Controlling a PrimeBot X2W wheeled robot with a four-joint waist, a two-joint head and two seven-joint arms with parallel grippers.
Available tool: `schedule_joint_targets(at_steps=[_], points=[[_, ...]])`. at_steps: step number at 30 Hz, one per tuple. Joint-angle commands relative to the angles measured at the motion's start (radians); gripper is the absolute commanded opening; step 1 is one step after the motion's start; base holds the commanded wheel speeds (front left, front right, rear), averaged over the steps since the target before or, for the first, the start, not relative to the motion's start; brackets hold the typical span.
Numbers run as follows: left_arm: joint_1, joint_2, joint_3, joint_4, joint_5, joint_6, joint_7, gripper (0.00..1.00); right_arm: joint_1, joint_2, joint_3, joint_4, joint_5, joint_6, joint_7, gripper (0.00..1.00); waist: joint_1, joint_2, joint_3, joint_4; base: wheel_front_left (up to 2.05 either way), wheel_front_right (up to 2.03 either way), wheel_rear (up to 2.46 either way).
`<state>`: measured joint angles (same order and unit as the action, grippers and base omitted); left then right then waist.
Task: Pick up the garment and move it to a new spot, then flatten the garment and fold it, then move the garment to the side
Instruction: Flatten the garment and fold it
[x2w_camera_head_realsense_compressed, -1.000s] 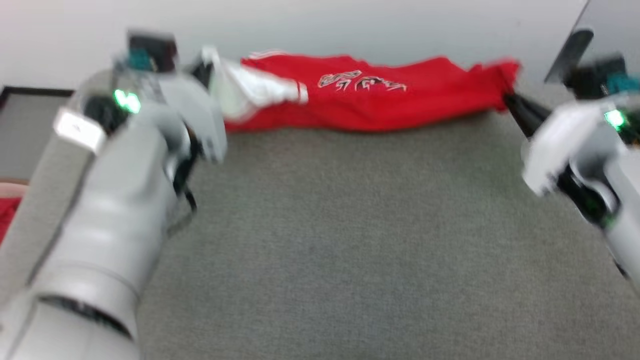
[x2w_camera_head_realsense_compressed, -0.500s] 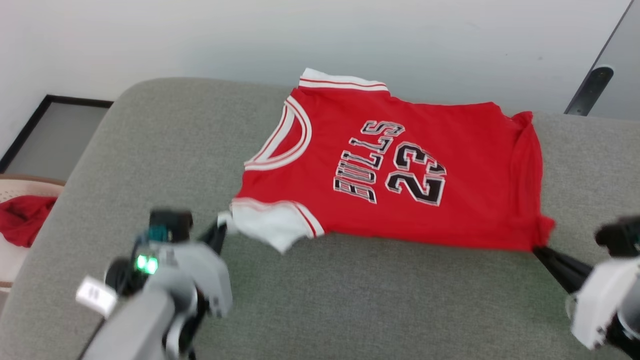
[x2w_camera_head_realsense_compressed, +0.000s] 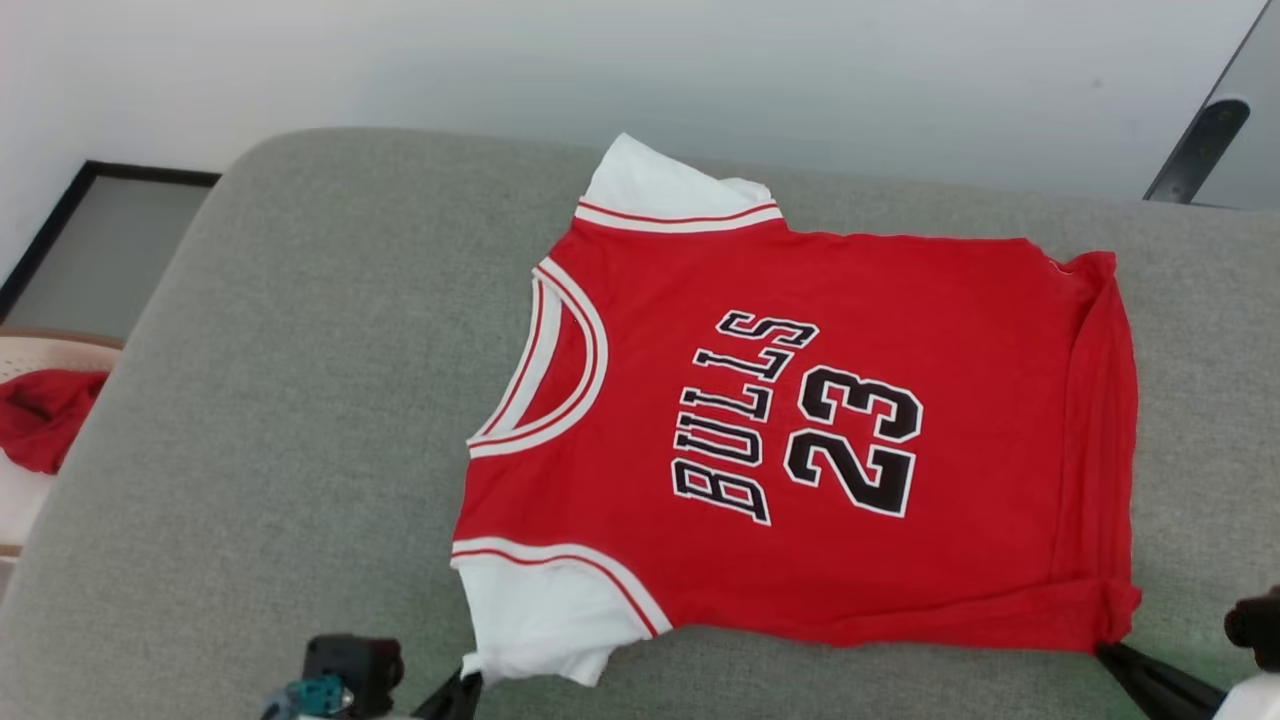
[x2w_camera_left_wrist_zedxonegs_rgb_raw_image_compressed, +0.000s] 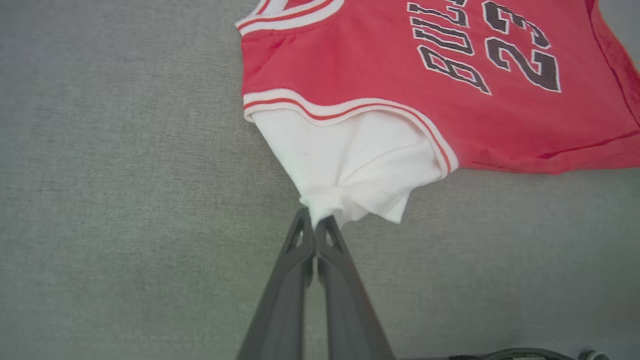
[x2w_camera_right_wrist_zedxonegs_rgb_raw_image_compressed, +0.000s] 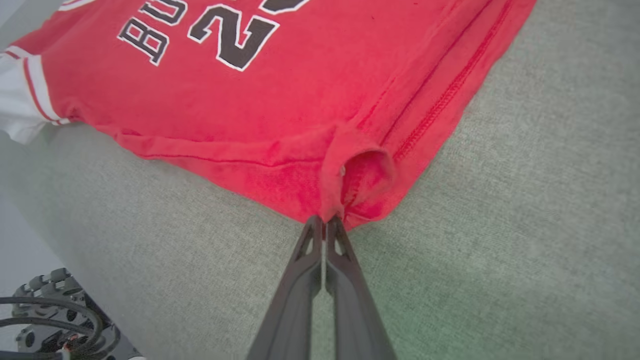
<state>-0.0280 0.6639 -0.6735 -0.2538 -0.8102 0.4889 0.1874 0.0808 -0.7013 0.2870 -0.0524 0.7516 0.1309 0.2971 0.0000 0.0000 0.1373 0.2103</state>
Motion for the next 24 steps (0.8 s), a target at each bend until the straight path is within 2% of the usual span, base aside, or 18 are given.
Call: schedule_joint_targets(at_steps=[1, 6, 9, 12, 17, 20, 24], points=[[0.023, 0.026, 0.002, -0.045, 0.003, 0.029, 0.019, 0.00, 0.036, 0.019, -0.039, -0.035, -0.002, -0.001, 0.022, 0.00, 0.0000, 0.0000, 0.017, -0.002, 0.00, 0.00, 0.00], [-0.007, 0.077, 0.011, -0.119, 0.038, 0.059, 0.053, 0.00, 0.064, 0.055, -0.113, -0.091, -0.017, 0.000, 0.073, 0.00, 0.0000, 0.0000, 0.038, -0.009, 0.00, 0.00, 0.00], [-0.068, 0.121, 0.026, -0.160, 0.066, 0.057, 0.091, 0.00, 0.035, 0.077, -0.161, -0.125, -0.039, -0.001, 0.122, 0.00, 0.0000, 0.0000, 0.051, -0.016, 0.00, 0.00, 0.00], [-0.157, 0.155, 0.029, -0.178, 0.097, 0.033, 0.141, 0.00, -0.006, 0.101, -0.198, -0.151, -0.065, -0.001, 0.172, 0.00, 0.0000, 0.0000, 0.065, -0.025, 0.00, 0.00, 0.00], [-0.353, 0.174, 0.025, -0.144, 0.147, -0.052, 0.220, 0.00, -0.109, 0.131, -0.227, -0.154, -0.108, -0.001, 0.260, 0.00, 0.0000, 0.0000, 0.095, -0.039, 0.00, 0.00, 0.00], [-0.477, 0.154, 0.017, -0.076, 0.155, -0.127, 0.252, 0.00, -0.182, 0.144, -0.235, -0.132, -0.130, -0.001, 0.303, 0.00, 0.0000, 0.0000, 0.119, -0.048, 0.00, 0.00, 0.00], [-0.630, 0.099, -0.007, 0.060, 0.161, -0.231, 0.276, 0.00, -0.283, 0.157, -0.220, -0.085, -0.160, -0.001, 0.344, 0.00, 0.0000, 0.0000, 0.148, -0.062, 0.00, 0.00, 0.00]])
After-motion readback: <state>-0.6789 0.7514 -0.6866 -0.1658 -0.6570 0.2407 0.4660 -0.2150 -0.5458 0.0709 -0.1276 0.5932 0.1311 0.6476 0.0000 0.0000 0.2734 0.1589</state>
